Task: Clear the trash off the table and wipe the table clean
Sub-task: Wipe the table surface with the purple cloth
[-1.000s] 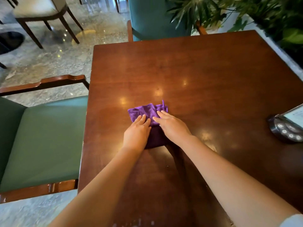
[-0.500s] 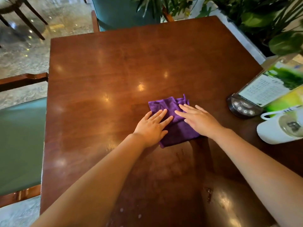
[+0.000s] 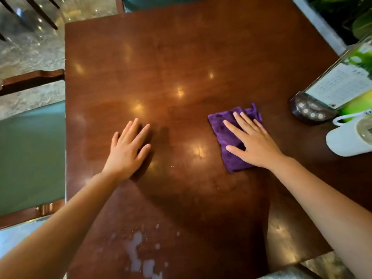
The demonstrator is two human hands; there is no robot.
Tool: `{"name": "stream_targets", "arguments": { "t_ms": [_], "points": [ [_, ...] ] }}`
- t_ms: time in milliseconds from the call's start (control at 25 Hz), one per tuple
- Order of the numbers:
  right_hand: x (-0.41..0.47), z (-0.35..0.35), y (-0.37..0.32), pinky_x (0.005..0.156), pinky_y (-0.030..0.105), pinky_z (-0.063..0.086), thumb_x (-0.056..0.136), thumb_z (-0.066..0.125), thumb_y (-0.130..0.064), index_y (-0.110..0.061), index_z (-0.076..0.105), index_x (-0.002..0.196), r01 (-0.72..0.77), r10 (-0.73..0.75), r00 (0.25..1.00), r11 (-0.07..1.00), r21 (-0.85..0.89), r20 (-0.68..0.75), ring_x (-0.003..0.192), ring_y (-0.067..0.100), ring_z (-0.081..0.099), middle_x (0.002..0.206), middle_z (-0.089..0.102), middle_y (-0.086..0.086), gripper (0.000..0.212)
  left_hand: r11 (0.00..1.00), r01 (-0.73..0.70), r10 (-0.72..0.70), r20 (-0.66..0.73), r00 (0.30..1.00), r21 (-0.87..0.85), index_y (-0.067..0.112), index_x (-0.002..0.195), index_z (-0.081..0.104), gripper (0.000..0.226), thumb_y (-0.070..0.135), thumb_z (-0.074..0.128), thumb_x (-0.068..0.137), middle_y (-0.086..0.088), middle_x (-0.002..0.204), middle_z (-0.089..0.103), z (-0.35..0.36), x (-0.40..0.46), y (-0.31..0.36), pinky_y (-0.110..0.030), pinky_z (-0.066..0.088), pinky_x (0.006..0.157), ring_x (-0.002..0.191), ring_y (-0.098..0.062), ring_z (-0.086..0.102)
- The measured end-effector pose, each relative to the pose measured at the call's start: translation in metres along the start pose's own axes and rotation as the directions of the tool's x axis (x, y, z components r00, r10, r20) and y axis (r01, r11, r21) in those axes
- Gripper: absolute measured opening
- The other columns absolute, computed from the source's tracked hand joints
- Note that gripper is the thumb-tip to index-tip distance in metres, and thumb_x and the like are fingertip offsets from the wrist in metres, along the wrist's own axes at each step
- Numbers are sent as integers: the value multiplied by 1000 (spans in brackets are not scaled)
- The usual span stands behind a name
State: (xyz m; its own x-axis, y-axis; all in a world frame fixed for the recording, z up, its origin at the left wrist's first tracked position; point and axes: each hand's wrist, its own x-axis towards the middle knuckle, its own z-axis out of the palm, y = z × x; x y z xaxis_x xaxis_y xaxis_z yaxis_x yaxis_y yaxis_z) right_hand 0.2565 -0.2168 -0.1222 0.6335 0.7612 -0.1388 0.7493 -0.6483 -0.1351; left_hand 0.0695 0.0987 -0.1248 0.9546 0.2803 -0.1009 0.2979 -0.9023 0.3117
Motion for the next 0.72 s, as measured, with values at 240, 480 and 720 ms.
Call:
{"name": "stream_targets", "arguments": {
  "t_ms": [240,480,720],
  "points": [
    [-4,24,-28,114,52,7,83,19,-69,-34,16,146,-184,175,980,978,-96,-94,145,26,9,157,17,7,72,975,86,-99,52,994,207,38,148,9,63,62,11,89,1,160,4,6,-43,-35,-58,2,112,146,-17,-2],
    [0,31,-107,114,53,2,78,28,-74,-39,19,144,-82,78,991,996,-38,-113,145,23,7,157,17,3,75,974,77,-87,41,995,212,39,146,-1,63,62,5,87,1,160,3,11,-44,-39,-59,0,112,146,-17,-4],
    [-2,49,-170,115,53,1,81,33,-72,-41,18,144,340,-342,938,939,-51,-53,145,21,3,158,14,2,71,976,62,-62,-7,998,207,36,148,10,63,60,8,89,-1,159,9,15,-45,-40,-60,4,112,146,-19,2]
  ]
}}
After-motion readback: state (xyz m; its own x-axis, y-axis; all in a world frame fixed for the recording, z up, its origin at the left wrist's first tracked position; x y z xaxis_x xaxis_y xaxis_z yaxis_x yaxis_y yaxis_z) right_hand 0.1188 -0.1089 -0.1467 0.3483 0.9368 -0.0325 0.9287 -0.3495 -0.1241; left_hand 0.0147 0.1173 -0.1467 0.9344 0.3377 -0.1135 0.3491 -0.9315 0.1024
